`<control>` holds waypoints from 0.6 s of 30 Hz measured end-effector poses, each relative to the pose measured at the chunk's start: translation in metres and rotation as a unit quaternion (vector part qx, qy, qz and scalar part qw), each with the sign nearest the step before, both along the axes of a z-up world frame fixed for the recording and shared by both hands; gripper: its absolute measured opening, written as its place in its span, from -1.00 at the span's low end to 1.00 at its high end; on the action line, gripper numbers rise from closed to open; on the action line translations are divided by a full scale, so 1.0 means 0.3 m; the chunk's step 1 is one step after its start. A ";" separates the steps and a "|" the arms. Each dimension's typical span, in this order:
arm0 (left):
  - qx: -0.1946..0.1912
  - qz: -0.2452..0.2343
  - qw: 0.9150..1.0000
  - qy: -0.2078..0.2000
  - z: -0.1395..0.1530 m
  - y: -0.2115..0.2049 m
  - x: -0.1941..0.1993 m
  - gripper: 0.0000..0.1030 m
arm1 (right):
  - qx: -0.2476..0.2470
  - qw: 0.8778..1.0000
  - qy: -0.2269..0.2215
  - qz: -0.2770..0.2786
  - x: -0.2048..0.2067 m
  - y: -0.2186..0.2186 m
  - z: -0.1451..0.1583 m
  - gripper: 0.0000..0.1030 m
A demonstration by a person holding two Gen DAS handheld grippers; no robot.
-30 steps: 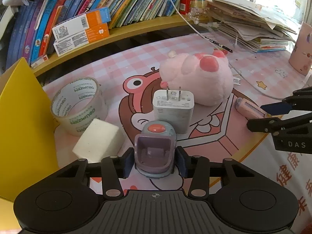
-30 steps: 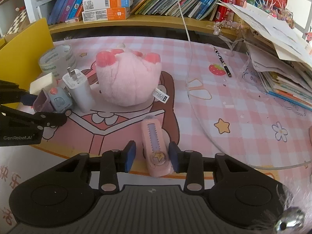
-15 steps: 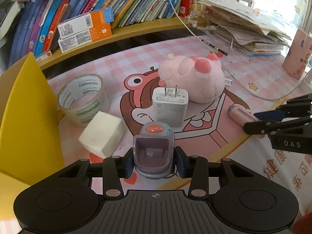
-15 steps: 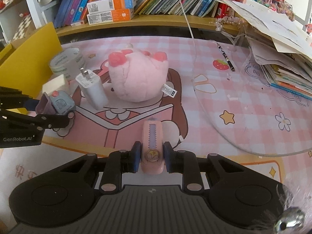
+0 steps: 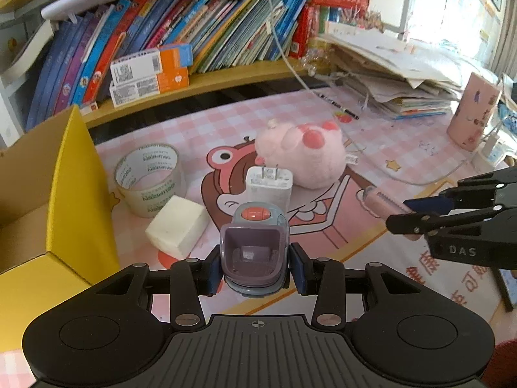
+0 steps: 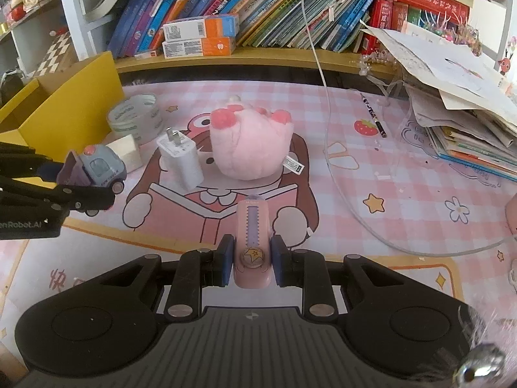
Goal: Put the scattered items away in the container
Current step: 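Lift the toy truck with the left gripper while the right gripper lifts the pink cylinder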
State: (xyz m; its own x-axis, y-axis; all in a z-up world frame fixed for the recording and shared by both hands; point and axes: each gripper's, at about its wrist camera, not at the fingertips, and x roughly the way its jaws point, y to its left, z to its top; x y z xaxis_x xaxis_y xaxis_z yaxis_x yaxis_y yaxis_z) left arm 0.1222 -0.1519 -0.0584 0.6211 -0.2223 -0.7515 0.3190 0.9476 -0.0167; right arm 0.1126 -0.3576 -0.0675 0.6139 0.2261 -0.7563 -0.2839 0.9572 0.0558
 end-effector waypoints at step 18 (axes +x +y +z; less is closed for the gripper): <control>-0.019 -0.025 0.999 -0.029 0.063 0.037 -0.112 -0.21 | -0.017 1.000 -0.021 -0.007 -0.095 0.059 0.047 -0.55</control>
State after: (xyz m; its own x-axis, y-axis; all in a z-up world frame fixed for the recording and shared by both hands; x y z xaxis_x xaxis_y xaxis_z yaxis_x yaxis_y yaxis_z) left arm 0.0888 -0.1408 -0.0395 0.6508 -0.2817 -0.7050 0.3676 0.9294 -0.0321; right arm 0.0840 -0.3398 -0.0534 0.6488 0.1915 -0.7364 -0.2723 0.9622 0.0103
